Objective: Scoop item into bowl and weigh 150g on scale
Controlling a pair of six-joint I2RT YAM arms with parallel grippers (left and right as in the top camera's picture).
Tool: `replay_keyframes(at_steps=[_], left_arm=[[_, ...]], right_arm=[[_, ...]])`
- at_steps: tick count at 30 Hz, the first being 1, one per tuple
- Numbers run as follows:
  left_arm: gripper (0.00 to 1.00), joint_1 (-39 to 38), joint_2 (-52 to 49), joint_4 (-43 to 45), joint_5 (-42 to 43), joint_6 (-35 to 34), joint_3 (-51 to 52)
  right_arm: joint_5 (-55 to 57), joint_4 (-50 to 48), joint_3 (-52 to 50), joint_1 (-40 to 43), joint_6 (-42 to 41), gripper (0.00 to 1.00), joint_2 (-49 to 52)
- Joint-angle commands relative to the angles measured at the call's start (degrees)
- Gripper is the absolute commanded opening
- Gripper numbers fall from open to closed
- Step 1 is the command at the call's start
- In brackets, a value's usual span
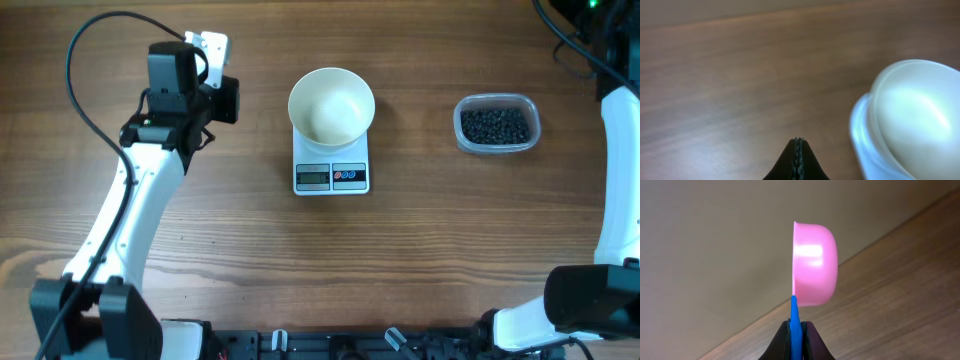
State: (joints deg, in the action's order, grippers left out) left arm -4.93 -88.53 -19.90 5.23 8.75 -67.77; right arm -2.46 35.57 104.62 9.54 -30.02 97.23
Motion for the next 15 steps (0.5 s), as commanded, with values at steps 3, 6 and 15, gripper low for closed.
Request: replay_keyframes(at_steps=[3,6,15], left_arm=[[0.04,3.8,-8.0,14.3,-10.5,-2.6,-0.8],[0.04,5.8,-12.0,26.5,-10.9,-11.6,-0.8],[0.04,10.2,-20.0,45.2,-10.2,-24.2,-1.7]], right_arm=[[8.8,-1.2,1.0,0.2,-3.7,0.04,2.6],[13.6,-1.5,1.0,0.4,-7.2,0.04,3.5],[12.6,-2.1,1.1,0.9,-9.0,0.04,4.6]])
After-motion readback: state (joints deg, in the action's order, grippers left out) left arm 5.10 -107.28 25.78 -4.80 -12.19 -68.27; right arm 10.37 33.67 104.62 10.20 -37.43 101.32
